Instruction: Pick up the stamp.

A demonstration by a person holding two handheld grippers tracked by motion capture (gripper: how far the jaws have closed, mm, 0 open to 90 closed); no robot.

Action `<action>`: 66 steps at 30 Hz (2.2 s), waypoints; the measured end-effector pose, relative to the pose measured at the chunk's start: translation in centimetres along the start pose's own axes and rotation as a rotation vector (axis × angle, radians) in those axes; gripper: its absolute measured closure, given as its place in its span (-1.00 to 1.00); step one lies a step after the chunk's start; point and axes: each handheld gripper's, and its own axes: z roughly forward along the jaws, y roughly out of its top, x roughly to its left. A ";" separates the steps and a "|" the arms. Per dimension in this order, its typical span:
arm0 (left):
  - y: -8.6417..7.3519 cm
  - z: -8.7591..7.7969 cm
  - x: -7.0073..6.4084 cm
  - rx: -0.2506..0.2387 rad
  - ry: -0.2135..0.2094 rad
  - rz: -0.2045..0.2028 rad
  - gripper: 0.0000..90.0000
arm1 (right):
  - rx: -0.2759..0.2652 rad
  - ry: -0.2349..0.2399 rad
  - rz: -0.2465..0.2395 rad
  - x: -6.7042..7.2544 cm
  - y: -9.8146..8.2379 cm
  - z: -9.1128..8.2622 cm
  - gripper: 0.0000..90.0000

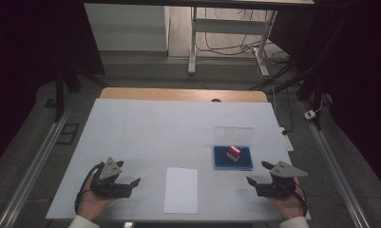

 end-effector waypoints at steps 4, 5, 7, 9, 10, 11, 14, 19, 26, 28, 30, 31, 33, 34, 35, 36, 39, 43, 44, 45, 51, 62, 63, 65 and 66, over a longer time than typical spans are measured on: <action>0.2 -0.1 0.3 -0.009 -0.017 -0.011 -0.70 | 0.000 0.001 -0.004 -0.1 0.1 -0.1 -0.62; 0.2 -0.1 0.3 -0.008 -0.020 -0.013 -0.70 | -0.004 0.001 0.000 -0.2 0.1 -0.3 -0.61; 0.3 -0.2 0.3 -0.010 -0.029 -0.019 -0.70 | -0.017 0.007 0.010 -0.3 0.2 -0.4 -0.61; 0.3 -0.3 0.2 -0.012 -0.033 -0.021 -0.70 | -0.025 0.014 0.021 -0.3 0.3 -0.4 -0.60; 0.3 -0.4 0.1 -0.014 -0.033 -0.020 -0.70 | -0.026 0.018 0.025 -0.4 0.3 -0.4 -0.60; 0.3 -0.5 0.1 -0.016 -0.032 -0.021 -0.70 | -0.026 0.022 0.024 -0.3 0.4 -0.3 -0.60; 0.2 -0.6 0.0 -0.023 -0.036 -0.024 -0.70 | -0.007 0.023 0.013 -0.1 0.5 -0.2 -0.58; 0.0 -0.9 0.0 -0.028 -0.033 -0.032 -0.69 | -0.012 0.030 0.006 0.0 1.0 -0.3 -0.55; 0.2 -0.5 -0.1 -0.014 -0.030 -0.026 -0.68 | -0.028 0.038 0.015 0.0 1.7 -0.8 -0.51; 0.2 -0.5 0.0 -0.014 -0.028 -0.032 -0.68 | -0.027 0.042 0.020 -0.2 2.1 -1.0 -0.51; 0.2 -0.5 0.0 -0.011 -0.026 -0.033 -0.68 | -0.029 0.034 0.021 -0.3 2.6 -1.2 -0.50; 0.2 -0.5 0.0 -0.011 -0.027 -0.035 -0.68 | -0.034 0.041 0.024 -0.4 2.9 -1.2 -0.50; 0.1 -0.5 0.1 -0.009 -0.024 -0.037 -0.68 | -0.036 0.044 0.023 -0.6 3.4 -1.3 -0.48; 0.1 -0.5 0.1 -0.008 -0.023 -0.037 -0.68 | -0.036 0.042 0.017 -0.7 3.8 -1.3 -0.48; 0.1 -0.5 0.0 -0.008 -0.023 -0.039 -0.68 | -0.038 0.037 0.014 -0.8 4.1 -1.4 -0.48; 0.1 -0.6 0.0 -0.007 -0.022 -0.040 -0.68 | -0.040 0.037 0.017 -0.8 4.4 -1.5 -0.47; 0.3 -0.5 -0.1 -0.003 -0.019 -0.037 -0.68 | -0.029 0.036 0.004 -0.9 5.4 -1.6 -0.44; 0.3 -0.3 -0.1 0.002 -0.015 -0.037 -0.68 | -0.005 0.040 -0.006 -1.2 6.7 -1.5 -0.43; 0.2 -0.3 0.0 0.002 -0.016 -0.039 -0.68 | 0.000 0.042 -0.007 -1.2 6.9 -1.5 -0.42; 0.2 -0.3 0.0 0.003 -0.015 -0.043 -0.68 | 0.005 0.042 -0.008 -1.3 7.2 -1.5 -0.42; 0.2 -0.3 0.2 -0.001 -0.013 -0.048 -0.68 | 0.051 0.057 -0.019 -1.5 8.9 -0.6 -0.41; 0.0 0.0 0.4 0.009 -0.014 -0.049 -0.68 | 0.123 0.086 -0.017 -2.3 11.4 2.7 -0.40; 0.0 0.0 0.4 0.011 -0.014 -0.048 -0.68 | 0.126 0.088 -0.018 -2.4 11.5 2.9 -0.40; 0.0 0.0 0.3 0.015 -0.009 -0.045 -0.68 | 0.134 0.092 -0.025 -2.4 11.8 3.4 -0.38; 0.0 0.0 0.3 0.015 -0.009 -0.044 -0.68 | 0.137 0.093 -0.028 -2.5 11.8 3.6 -0.38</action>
